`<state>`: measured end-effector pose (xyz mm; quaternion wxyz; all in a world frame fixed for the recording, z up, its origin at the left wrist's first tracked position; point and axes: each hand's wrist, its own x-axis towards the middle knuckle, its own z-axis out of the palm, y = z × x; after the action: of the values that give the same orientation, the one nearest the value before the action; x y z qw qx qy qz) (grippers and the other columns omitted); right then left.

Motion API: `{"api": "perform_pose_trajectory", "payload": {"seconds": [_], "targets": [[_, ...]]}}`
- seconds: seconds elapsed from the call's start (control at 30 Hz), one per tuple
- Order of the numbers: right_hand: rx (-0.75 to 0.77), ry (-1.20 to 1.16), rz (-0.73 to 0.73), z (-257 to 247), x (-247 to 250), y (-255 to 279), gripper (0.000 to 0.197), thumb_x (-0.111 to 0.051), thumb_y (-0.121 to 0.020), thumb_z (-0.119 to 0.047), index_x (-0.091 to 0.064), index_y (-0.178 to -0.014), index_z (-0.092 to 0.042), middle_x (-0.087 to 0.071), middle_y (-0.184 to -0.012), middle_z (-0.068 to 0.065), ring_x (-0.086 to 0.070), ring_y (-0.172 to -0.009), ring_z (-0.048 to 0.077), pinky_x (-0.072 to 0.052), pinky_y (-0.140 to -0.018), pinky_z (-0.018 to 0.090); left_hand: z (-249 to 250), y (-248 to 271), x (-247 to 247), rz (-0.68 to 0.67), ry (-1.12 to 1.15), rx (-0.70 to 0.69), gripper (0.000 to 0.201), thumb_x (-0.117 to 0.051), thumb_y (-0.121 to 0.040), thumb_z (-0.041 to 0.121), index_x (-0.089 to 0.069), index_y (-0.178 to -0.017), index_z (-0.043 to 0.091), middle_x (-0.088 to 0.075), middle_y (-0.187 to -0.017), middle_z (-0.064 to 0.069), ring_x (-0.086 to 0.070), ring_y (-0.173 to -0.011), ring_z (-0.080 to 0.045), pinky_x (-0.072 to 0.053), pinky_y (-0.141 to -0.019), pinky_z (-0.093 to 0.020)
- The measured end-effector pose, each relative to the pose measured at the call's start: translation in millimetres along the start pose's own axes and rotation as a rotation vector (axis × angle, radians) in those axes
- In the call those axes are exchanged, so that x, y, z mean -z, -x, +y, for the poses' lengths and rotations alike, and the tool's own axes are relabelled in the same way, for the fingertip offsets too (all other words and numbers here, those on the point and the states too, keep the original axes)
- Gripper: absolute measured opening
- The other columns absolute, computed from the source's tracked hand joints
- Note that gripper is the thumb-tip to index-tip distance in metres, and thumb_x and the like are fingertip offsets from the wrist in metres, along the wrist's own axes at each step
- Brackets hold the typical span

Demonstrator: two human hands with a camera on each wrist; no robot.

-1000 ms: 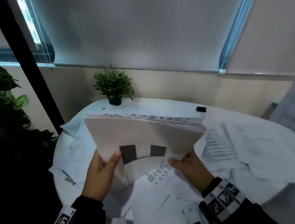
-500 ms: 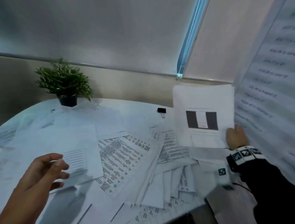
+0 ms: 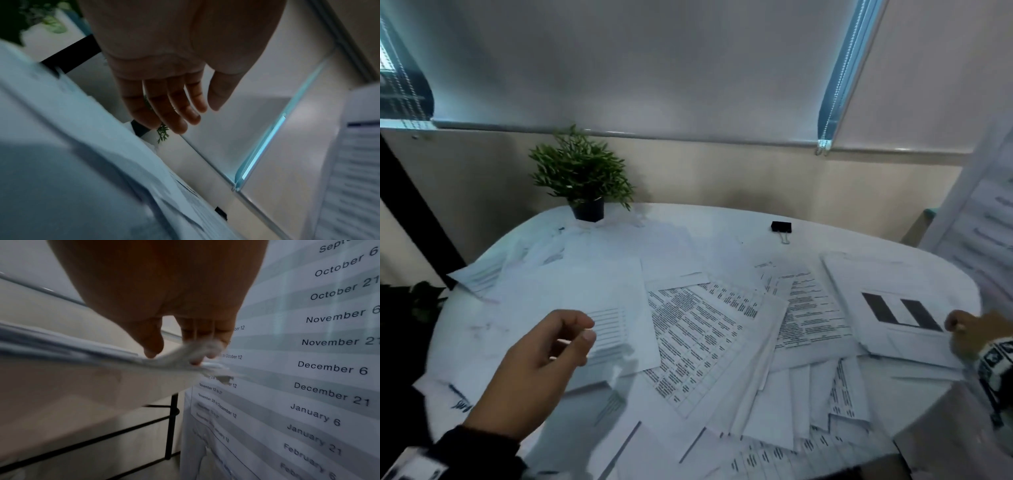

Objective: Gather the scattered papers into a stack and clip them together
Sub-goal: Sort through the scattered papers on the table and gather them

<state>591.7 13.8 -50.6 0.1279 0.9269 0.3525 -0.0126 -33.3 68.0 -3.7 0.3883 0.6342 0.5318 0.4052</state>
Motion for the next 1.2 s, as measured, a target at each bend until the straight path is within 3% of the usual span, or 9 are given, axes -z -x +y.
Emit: {"api": "perform_pose_trajectory", "payload": {"seconds": [0.13,0.23,0.3,0.37,0.5,0.77,0.93,1.07,1.2], "targets": [[0.144,0.053,0.055,-68,56,55,0.032,-0.039,-0.089,-0.049,-0.054,-0.116,-0.040,-0.052,-0.125,0.004,-0.052,-0.112,0.028,-0.043,-0.096,0.037,28,-35,-6,-0.080,-0.403,-0.087,0.005,-0.063,-0.088,0.031,-0.059,-0.087,0.031,-0.064,-0.080,0.008,-0.059,-0.071,-0.010,-0.046,-0.068,-0.024],[0.568,-0.049,0.009,-144,89,128,0.025,-0.036,-0.097,-0.038,-0.051,-0.117,-0.037,-0.051,-0.125,0.000,-0.052,-0.113,0.021,-0.040,-0.096,0.032,20,-74,-22,-0.214,-0.828,-0.003,0.020,-0.056,-0.089,0.039,-0.054,-0.106,0.028,-0.060,-0.101,0.005,-0.058,-0.095,-0.017,-0.045,-0.081,-0.030],[0.826,-0.179,-0.024,-187,91,170,0.026,-0.041,-0.097,-0.033,-0.053,-0.120,-0.032,-0.054,-0.124,-0.002,-0.053,-0.113,0.016,-0.039,-0.096,0.030,5,-95,-23,-0.236,-1.010,0.157,0.040,-0.055,-0.087,0.045,-0.048,-0.122,0.026,-0.052,-0.123,-0.003,-0.050,-0.115,-0.025,-0.044,-0.094,-0.037],[1.001,-0.258,-0.071,-221,89,203,0.029,-0.041,-0.096,-0.036,-0.052,-0.123,-0.033,-0.056,-0.126,-0.004,-0.051,-0.114,0.014,-0.039,-0.098,0.031,-13,-106,-11,-0.114,-0.997,0.372,0.065,-0.061,-0.082,0.051,-0.040,-0.134,0.019,-0.042,-0.136,-0.011,-0.041,-0.125,-0.033,-0.040,-0.101,-0.041],[1.213,-0.066,-0.216,-261,81,243,0.040,-0.037,-0.095,-0.042,-0.039,-0.132,-0.028,-0.051,-0.128,0.002,-0.049,-0.119,0.020,-0.039,-0.092,0.033,-60,-108,24,0.105,-0.872,0.768,0.120,-0.072,-0.045,0.077,-0.037,-0.137,0.007,-0.042,-0.138,-0.018,-0.039,-0.128,-0.038,-0.036,-0.106,-0.044],[1.204,0.121,-0.179,-263,78,258,0.051,-0.037,-0.091,-0.051,-0.031,-0.136,-0.028,-0.046,-0.125,0.005,-0.049,-0.114,0.022,-0.037,-0.081,0.035,-79,-102,34,0.031,-0.935,0.855,0.128,-0.061,-0.023,0.088,-0.051,-0.125,0.012,-0.049,-0.126,-0.015,-0.043,-0.119,-0.035,-0.039,-0.102,-0.043],[1.151,0.118,-0.157,-262,70,268,0.060,-0.037,-0.091,-0.053,-0.023,-0.143,-0.026,-0.035,-0.143,0.010,-0.040,-0.128,0.028,-0.040,-0.101,0.043,-75,-100,35,0.046,-0.949,0.804,0.108,-0.070,-0.045,0.080,-0.051,-0.125,0.010,-0.051,-0.125,-0.016,-0.050,-0.114,-0.035,-0.042,-0.099,-0.038],[1.120,0.129,-0.164,-264,69,271,0.065,-0.036,-0.091,-0.055,-0.018,-0.147,-0.026,-0.027,-0.150,0.011,-0.034,-0.134,0.029,-0.038,-0.105,0.047,-67,-97,31,0.072,-0.992,0.777,0.089,-0.072,-0.060,0.070,-0.051,-0.122,0.010,-0.048,-0.127,-0.019,-0.042,-0.120,-0.034,-0.037,-0.103,-0.036],[1.111,0.140,-0.179,-264,69,272,0.066,-0.036,-0.092,-0.053,-0.014,-0.148,-0.026,-0.021,-0.154,0.011,-0.030,-0.137,0.028,-0.036,-0.106,0.046,-72,-100,31,0.059,-0.952,0.725,0.063,-0.076,-0.060,0.061,-0.058,-0.095,0.012,-0.063,-0.116,-0.014,-0.055,-0.111,-0.033,-0.041,-0.101,-0.037]]}}
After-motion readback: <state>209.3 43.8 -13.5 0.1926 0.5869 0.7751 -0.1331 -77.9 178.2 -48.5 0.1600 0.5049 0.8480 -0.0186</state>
